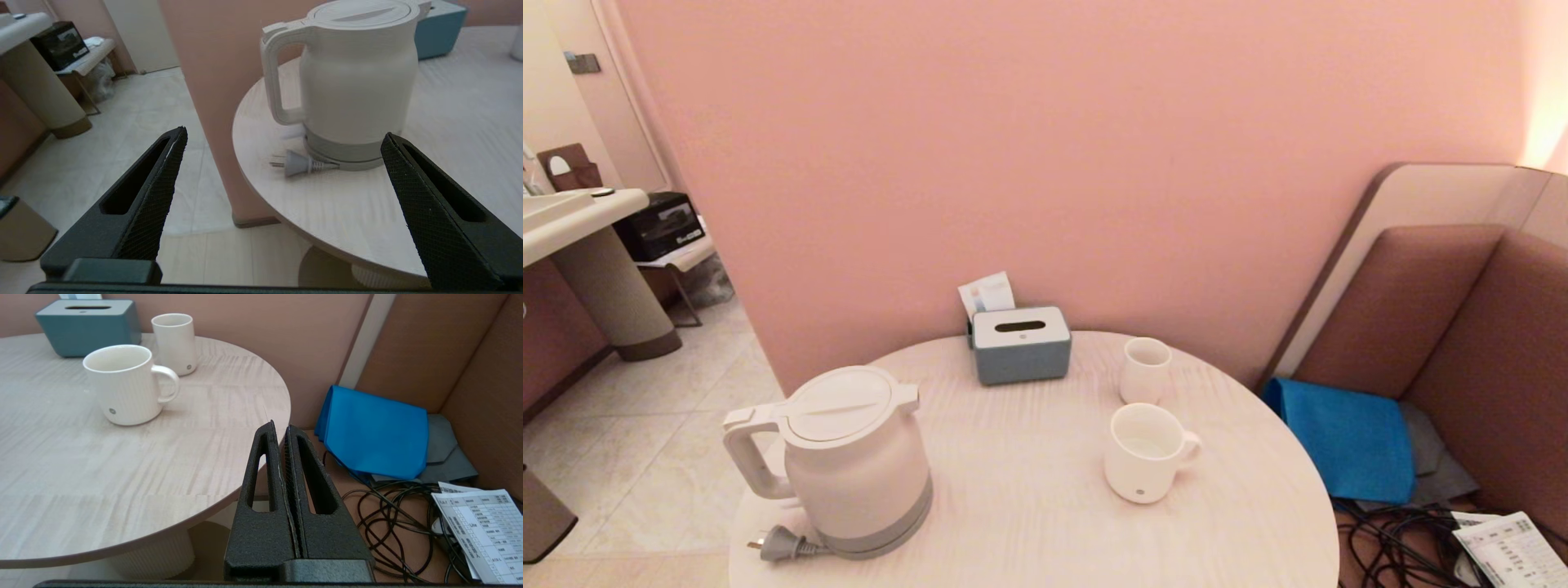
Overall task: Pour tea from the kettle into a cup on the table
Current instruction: Pick up the cup
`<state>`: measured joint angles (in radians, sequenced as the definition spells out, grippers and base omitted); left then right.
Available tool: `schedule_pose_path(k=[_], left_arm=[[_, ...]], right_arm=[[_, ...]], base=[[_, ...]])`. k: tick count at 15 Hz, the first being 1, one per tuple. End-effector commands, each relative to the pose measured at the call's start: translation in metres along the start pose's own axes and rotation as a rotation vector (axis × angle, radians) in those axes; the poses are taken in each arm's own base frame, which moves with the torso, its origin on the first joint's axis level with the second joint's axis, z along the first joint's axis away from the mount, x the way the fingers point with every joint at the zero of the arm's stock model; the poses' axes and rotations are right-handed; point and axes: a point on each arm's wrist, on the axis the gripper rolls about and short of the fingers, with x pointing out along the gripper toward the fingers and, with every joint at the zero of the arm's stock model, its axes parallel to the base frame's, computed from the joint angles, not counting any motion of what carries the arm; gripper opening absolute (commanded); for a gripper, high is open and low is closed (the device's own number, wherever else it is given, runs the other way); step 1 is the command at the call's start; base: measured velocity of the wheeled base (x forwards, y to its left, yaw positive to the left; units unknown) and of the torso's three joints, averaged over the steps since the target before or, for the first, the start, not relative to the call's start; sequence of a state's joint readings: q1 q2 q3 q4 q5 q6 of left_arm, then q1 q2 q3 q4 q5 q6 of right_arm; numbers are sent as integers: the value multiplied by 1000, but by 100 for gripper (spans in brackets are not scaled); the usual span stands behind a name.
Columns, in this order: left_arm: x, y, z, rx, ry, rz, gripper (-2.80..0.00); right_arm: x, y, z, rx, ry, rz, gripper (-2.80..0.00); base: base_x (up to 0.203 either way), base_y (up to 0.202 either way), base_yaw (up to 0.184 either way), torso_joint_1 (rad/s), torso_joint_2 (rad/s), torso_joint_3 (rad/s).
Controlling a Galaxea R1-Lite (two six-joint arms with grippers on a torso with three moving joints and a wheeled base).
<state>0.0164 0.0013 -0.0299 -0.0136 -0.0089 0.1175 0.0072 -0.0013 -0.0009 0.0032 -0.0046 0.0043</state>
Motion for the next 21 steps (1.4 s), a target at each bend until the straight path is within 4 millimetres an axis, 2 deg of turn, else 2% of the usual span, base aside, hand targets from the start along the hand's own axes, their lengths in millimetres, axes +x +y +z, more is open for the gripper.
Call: schedule_pose_path(k=[1,10,11,12,21], left_arm=[[2,-1,-7,-7,23,-4,0],[2,-1,-8,-84,24,1,0],[2,-1,-8,-92,24,3,-198],[2,-1,-8,-106,24,3,-280],[2,-1,-8,-110,23,4,-280]], right_arm=[[0,0,0,0,2,0,-280],[0,0,0,0,0,0,-280],[0,0,0,0,2,0,-280],[0,0,0,0,1,0,-280],[0,0,0,0,2,0,-280]], base=[[0,0,0,0,0,0],[0,0,0,0,0,0],[0,0,0,0,0,0],[0,0,0,0,0,0],[0,0,0,0,0,0]])
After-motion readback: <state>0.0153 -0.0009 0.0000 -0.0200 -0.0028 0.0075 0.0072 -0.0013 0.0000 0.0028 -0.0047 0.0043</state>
